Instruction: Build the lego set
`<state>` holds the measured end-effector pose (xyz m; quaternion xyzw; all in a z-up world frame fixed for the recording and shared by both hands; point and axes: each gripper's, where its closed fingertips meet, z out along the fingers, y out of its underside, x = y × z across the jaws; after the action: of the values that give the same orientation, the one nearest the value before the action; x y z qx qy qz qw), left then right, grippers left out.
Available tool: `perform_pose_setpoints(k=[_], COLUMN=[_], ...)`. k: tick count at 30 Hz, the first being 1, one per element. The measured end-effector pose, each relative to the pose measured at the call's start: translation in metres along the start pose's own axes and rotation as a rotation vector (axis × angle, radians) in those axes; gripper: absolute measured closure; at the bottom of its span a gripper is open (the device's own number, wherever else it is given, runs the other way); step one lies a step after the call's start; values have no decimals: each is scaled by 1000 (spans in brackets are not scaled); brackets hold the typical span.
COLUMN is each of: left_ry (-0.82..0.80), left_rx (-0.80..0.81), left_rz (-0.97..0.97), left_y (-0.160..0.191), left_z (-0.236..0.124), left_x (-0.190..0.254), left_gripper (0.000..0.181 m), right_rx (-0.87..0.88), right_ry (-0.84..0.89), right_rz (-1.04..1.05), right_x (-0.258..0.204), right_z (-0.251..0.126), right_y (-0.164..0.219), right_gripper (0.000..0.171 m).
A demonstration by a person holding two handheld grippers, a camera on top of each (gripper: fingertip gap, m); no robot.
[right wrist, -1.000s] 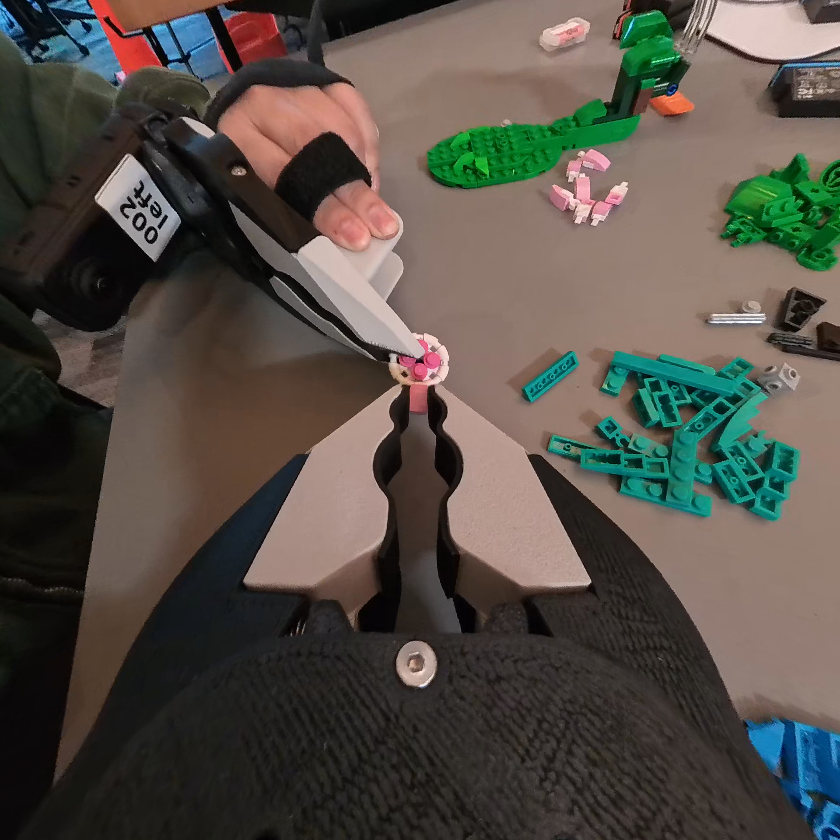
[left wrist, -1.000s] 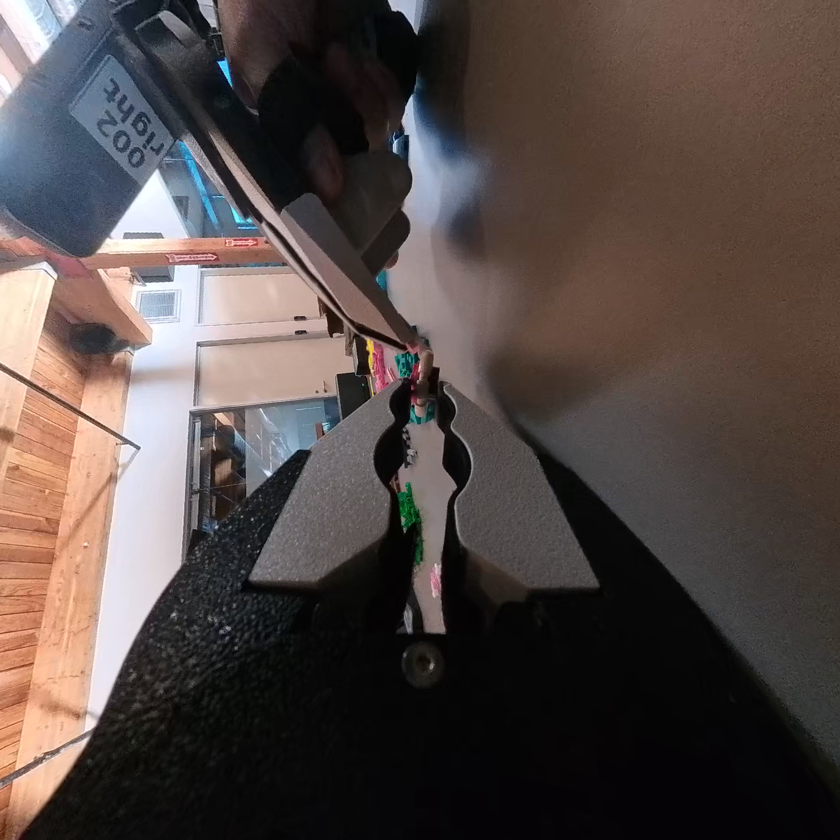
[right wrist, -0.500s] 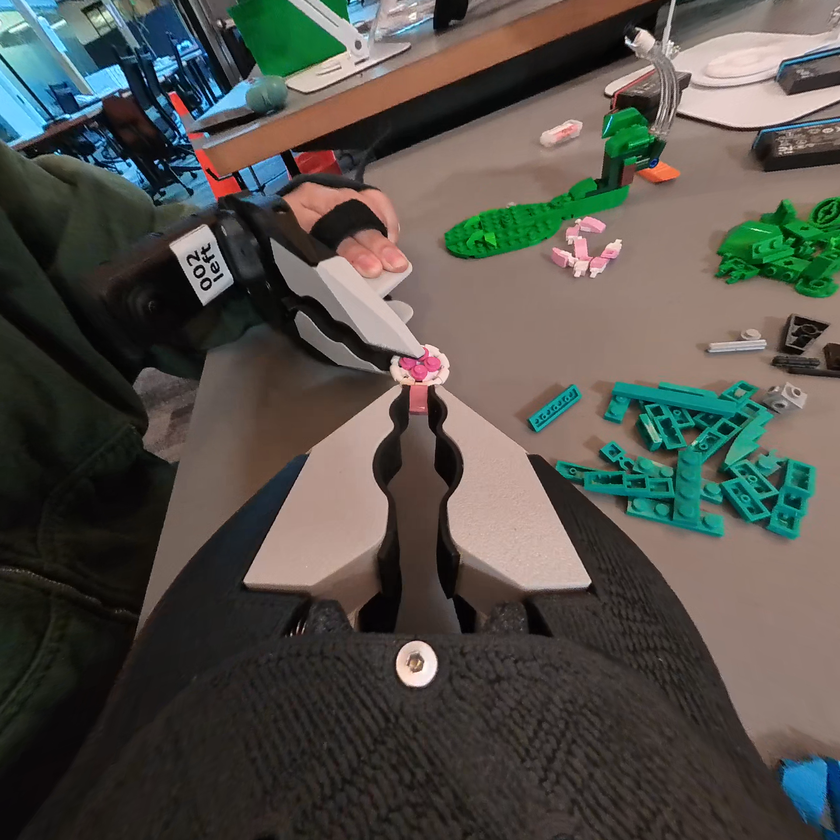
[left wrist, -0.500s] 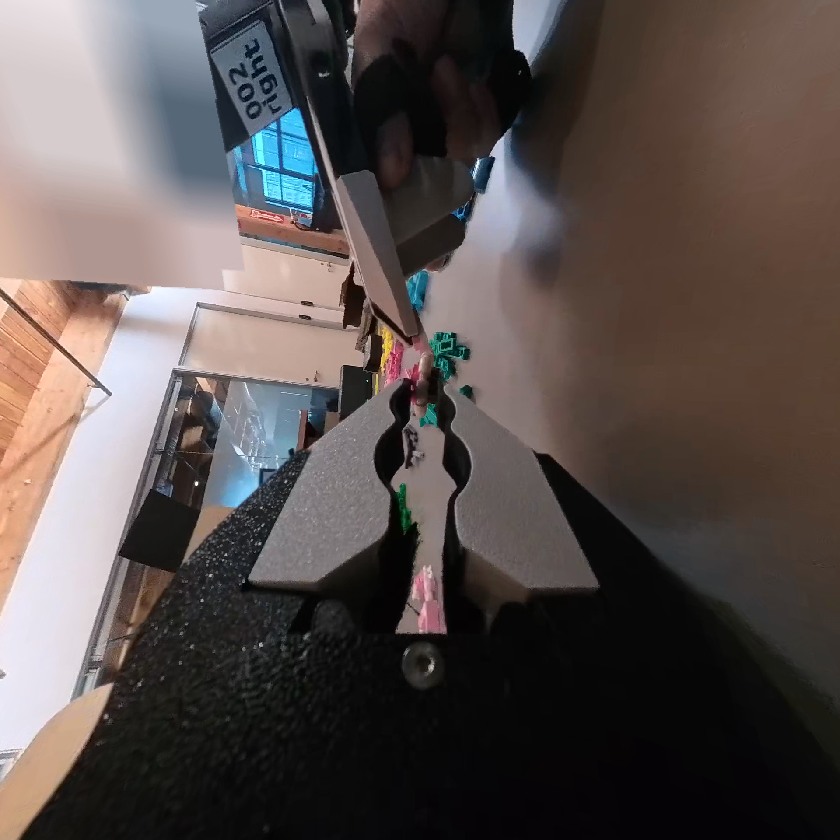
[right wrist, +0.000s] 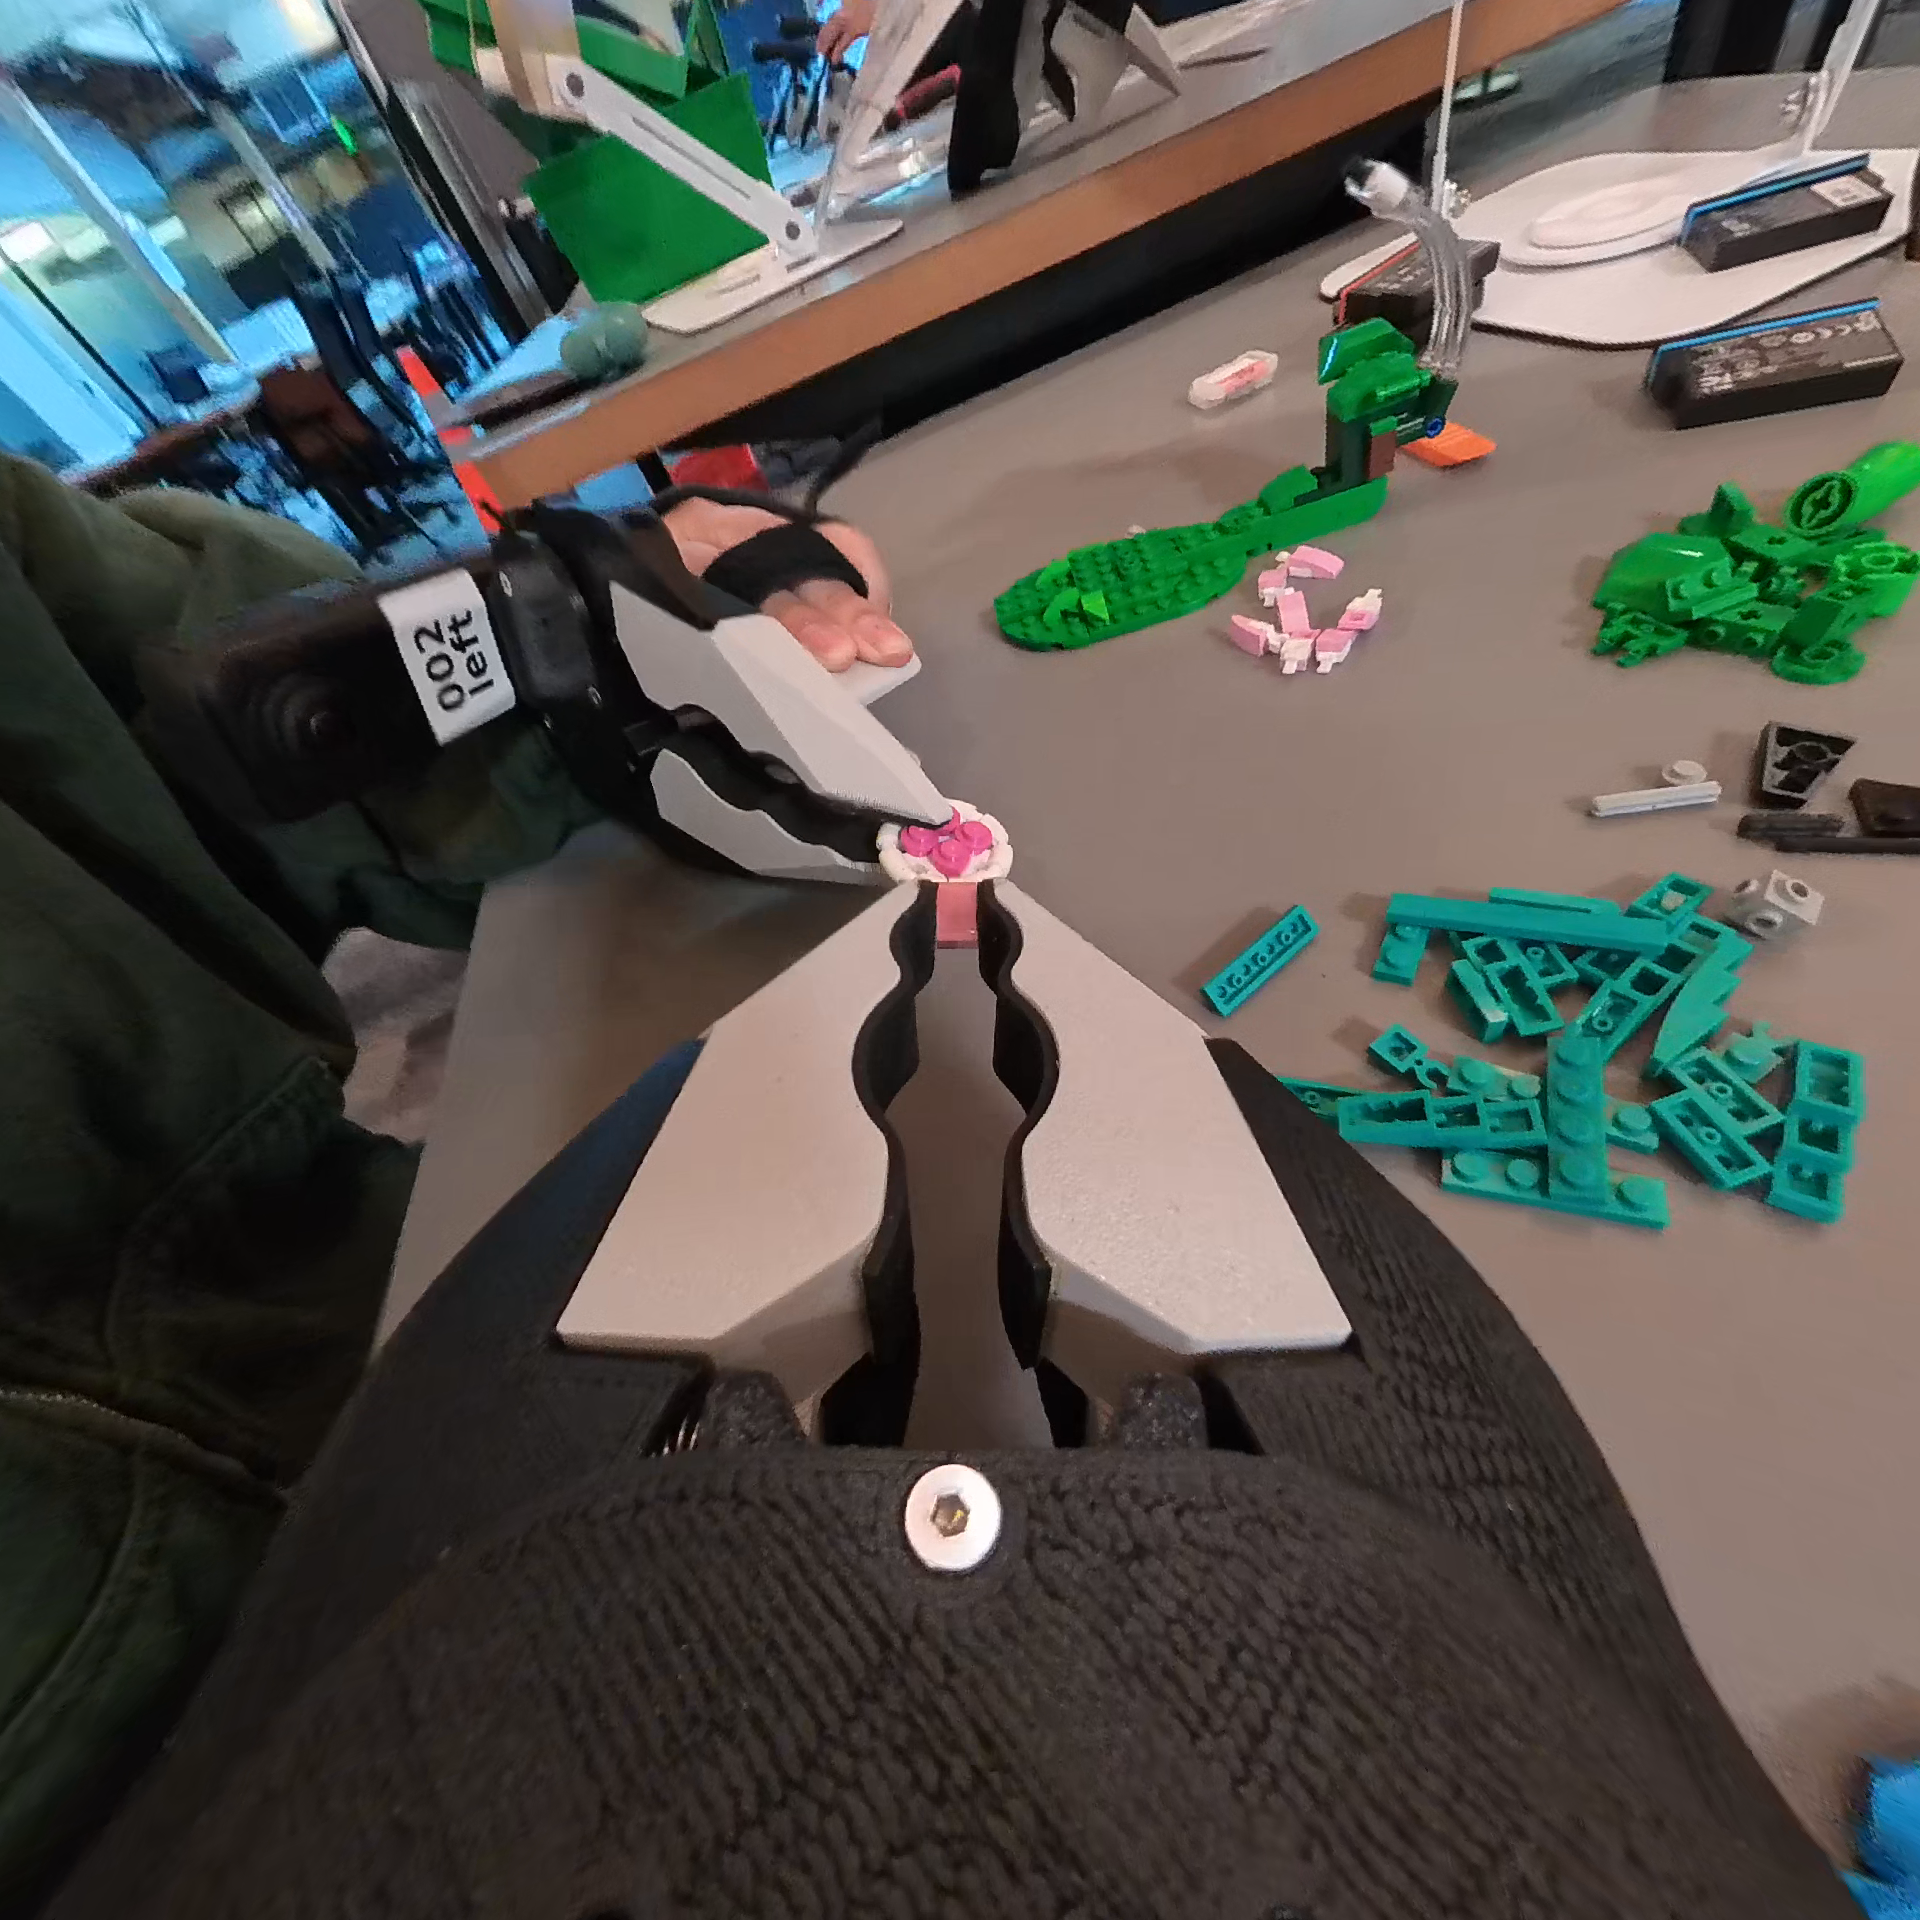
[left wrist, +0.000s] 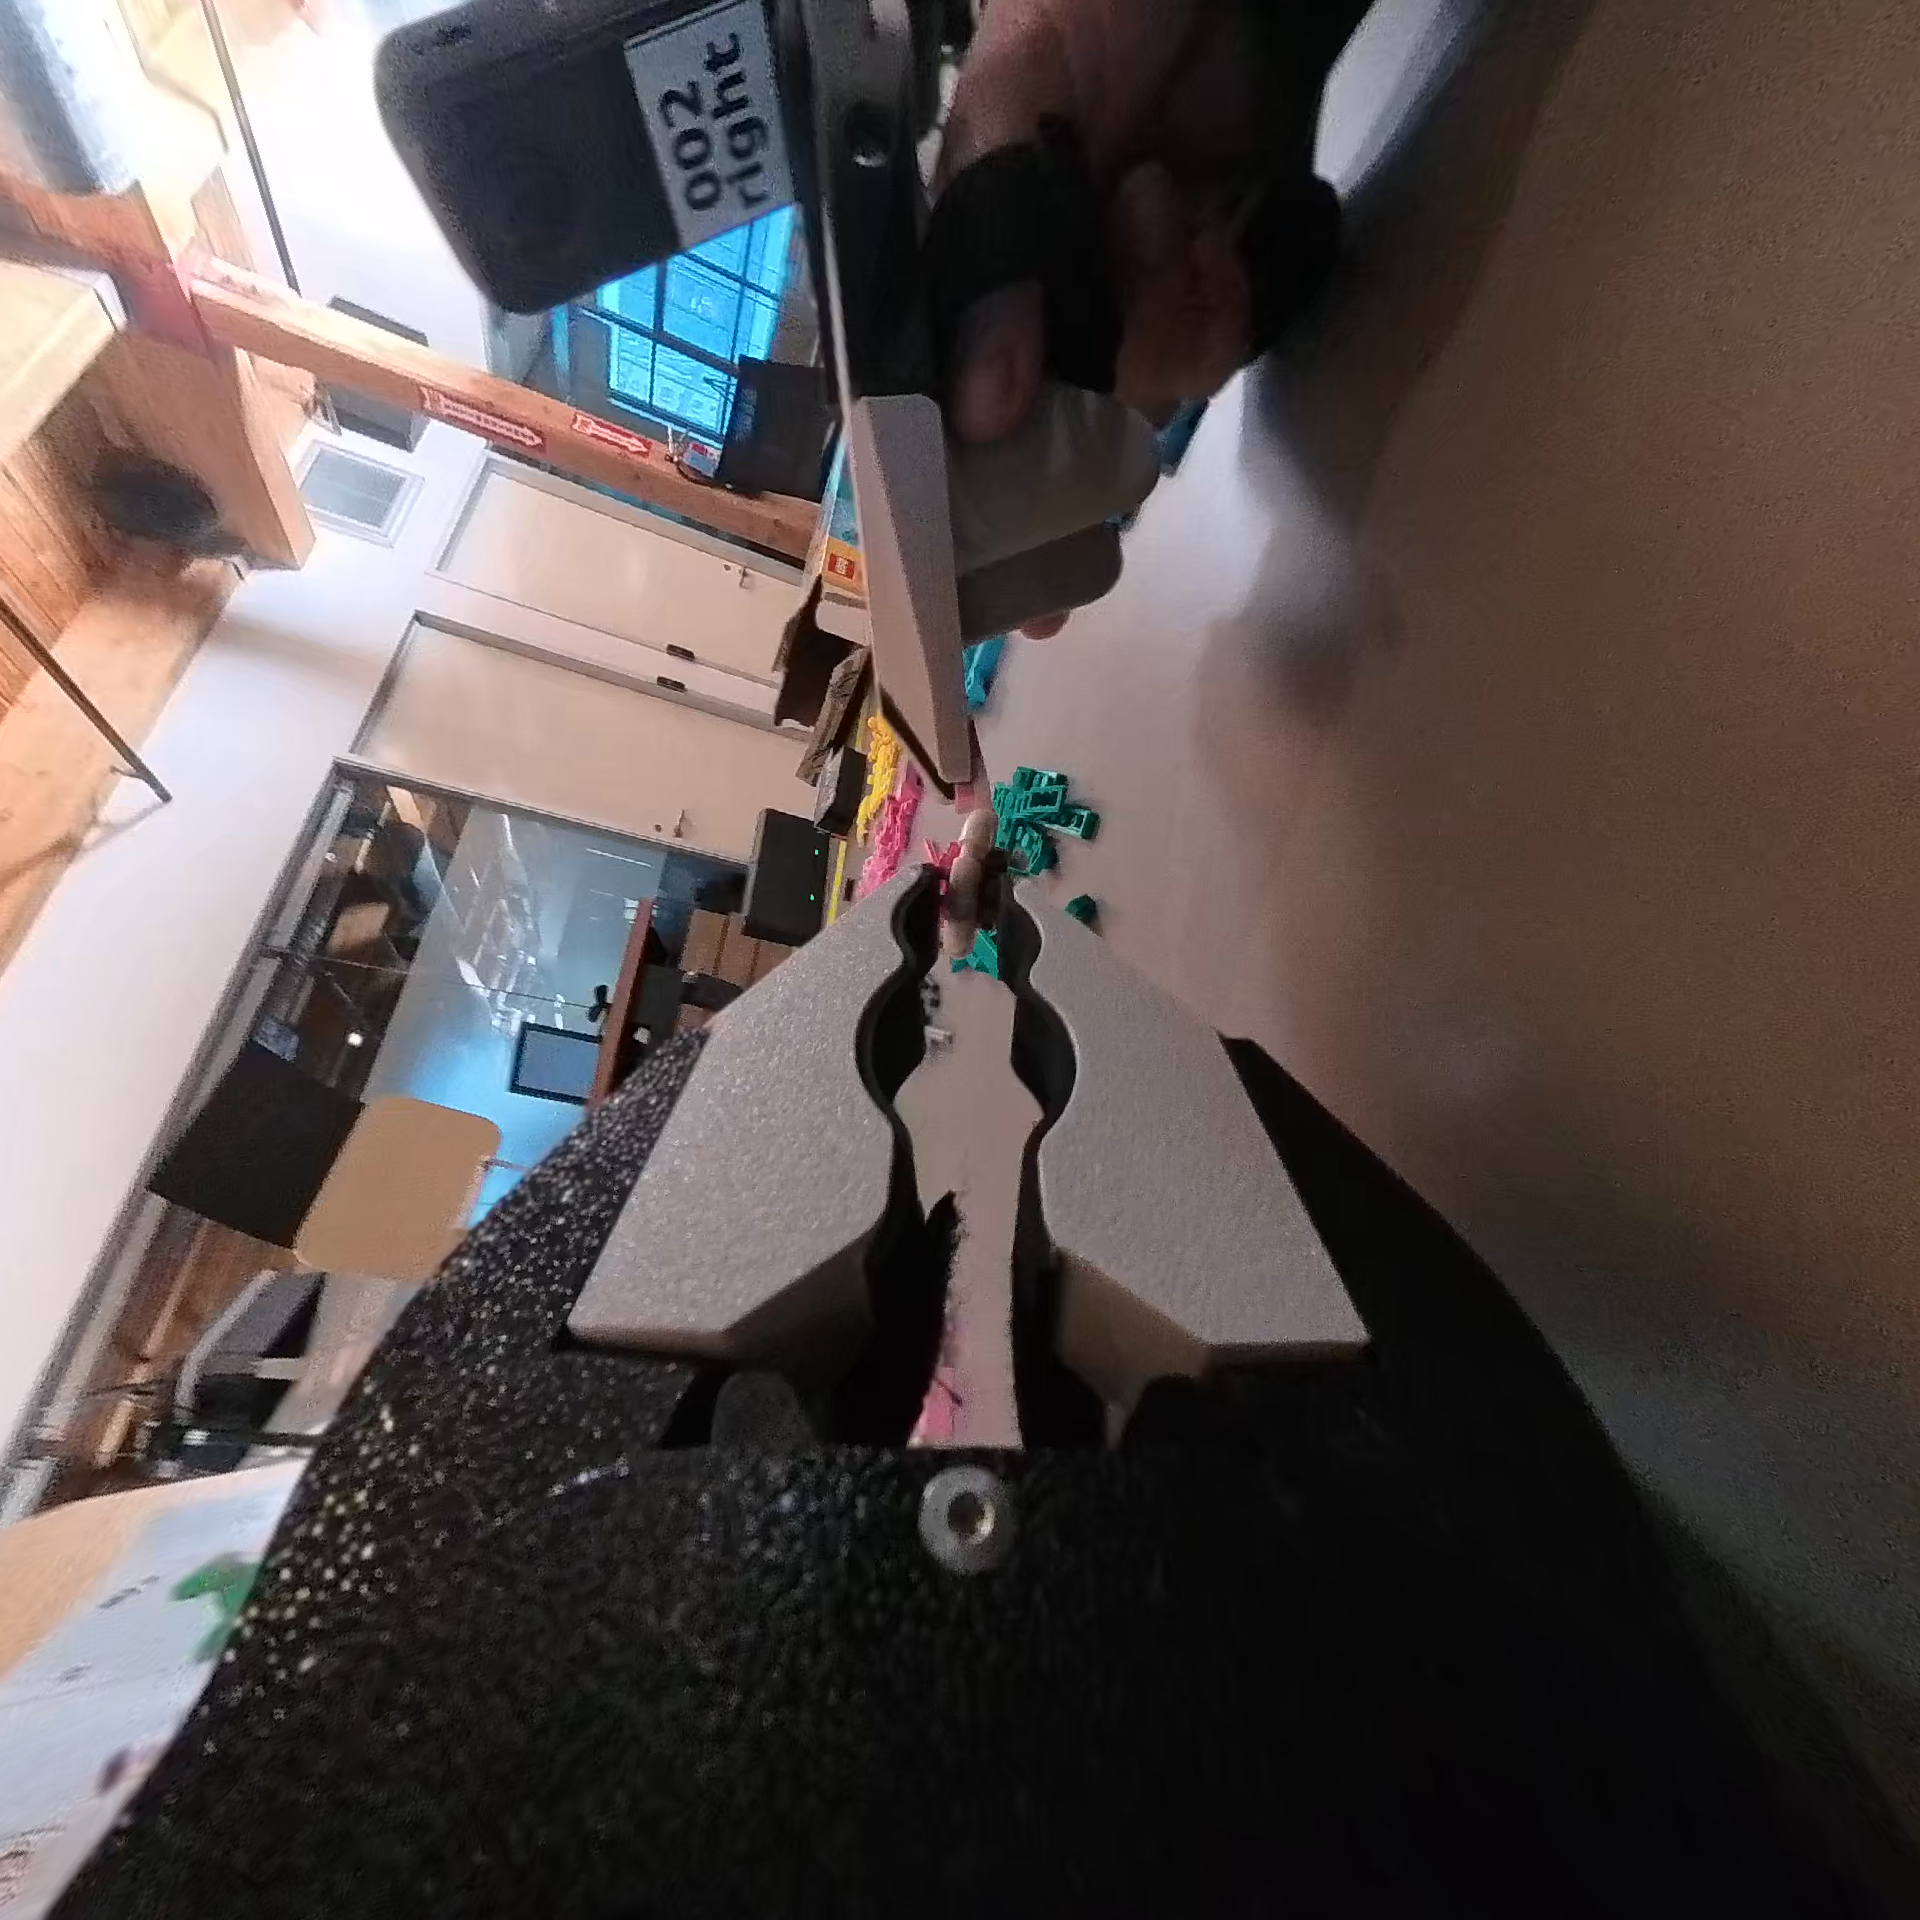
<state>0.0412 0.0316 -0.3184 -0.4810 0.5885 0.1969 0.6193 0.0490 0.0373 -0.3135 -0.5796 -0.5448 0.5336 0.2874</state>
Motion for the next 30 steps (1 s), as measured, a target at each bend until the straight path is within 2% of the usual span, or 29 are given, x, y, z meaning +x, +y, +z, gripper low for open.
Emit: perform_pose_setpoints(k=[14,26,30], left_ry=[-7,-5,-45], left_rx=[35,63,51], left_rz=[-104,-78,-87], left_y=[-4,-6,-2], left_z=[-3,-3,-1], left_x=[-7,-6,-14], left_gripper=[174,174,173], right_rx=[88,88,149], right_ry=[-106,-136,-124], right_rz=[233,237,213], right_x=[-2,-5,-4], right_z=[-1,-2,-4], right_y=[-7,-7,-15], right_gripper=[165,165,165])
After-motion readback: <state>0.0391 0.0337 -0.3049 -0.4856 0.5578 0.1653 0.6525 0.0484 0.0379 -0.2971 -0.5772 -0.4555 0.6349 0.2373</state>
